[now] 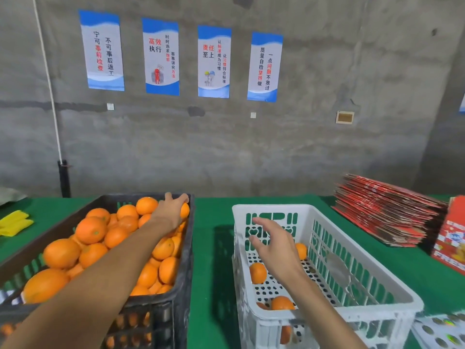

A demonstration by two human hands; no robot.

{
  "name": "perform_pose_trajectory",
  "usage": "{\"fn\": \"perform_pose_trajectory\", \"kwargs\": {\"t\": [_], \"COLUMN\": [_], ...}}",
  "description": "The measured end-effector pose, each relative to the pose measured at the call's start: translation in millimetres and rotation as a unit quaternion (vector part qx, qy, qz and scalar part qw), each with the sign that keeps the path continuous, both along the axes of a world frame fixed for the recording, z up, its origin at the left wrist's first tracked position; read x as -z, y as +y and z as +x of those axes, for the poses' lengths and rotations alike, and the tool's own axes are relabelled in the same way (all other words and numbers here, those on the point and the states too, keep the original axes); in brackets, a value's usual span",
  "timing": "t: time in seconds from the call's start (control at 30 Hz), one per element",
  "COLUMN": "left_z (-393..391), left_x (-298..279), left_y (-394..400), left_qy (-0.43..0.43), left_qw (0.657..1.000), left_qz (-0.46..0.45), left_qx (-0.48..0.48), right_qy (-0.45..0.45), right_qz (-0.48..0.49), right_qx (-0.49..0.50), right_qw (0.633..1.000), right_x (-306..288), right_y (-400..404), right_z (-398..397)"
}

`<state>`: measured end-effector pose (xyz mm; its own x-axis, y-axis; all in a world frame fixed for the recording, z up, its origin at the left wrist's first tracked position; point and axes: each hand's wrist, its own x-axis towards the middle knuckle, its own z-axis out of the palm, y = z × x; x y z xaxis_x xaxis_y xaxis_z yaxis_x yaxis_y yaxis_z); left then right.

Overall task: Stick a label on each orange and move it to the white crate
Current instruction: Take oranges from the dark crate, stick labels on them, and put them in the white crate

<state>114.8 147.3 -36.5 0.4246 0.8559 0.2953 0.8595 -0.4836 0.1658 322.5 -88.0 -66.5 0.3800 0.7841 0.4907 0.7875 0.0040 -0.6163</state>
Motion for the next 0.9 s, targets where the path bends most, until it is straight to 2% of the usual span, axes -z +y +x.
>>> {"fn": "perform_pose_trajectory", "kwargs": {"t": [0.17, 0.33, 0.5, 0.63, 0.7, 0.8, 0.9], "left_z": [-15, -42, -62, -73, -79, -86, -95], "left_x": [-21, -20, 19, 81, 116, 163, 206], "left_y": [-67, -155, -240, -294, -313, -337, -356], "left_qy": [-0.122, -0.266, -0.39, -0.422, -0.432, -0.453, -0.471], "left_qw": [0.99, 0.955, 0.902, 0.881, 0.877, 0.865, 0.849], "left_qz": [0.034, 0.043, 0.04, 0.03, -0.009, -0.121, -0.205], "left_qx": [0.059, 0.12, 0.182, 0.214, 0.209, 0.175, 0.125], "right_qy": [0.003, -0.003, 0.035, 0.071, 0.091, 0.118, 0.09], "right_qz": [0.012, 0.059, 0.095, 0.073, 0.06, -0.008, -0.084], "right_qx": [-0.014, -0.063, -0.122, -0.144, -0.153, -0.158, -0.148], "right_qw": [1.0, 0.996, 0.987, 0.984, 0.982, 0.98, 0.981], "right_x": [-11, -11, 5, 44, 75, 124, 169], "right_y": [-24, -63, -100, -129, -144, -164, -179], "right_z": [-21, -60, -97, -116, -122, -127, -129]}}
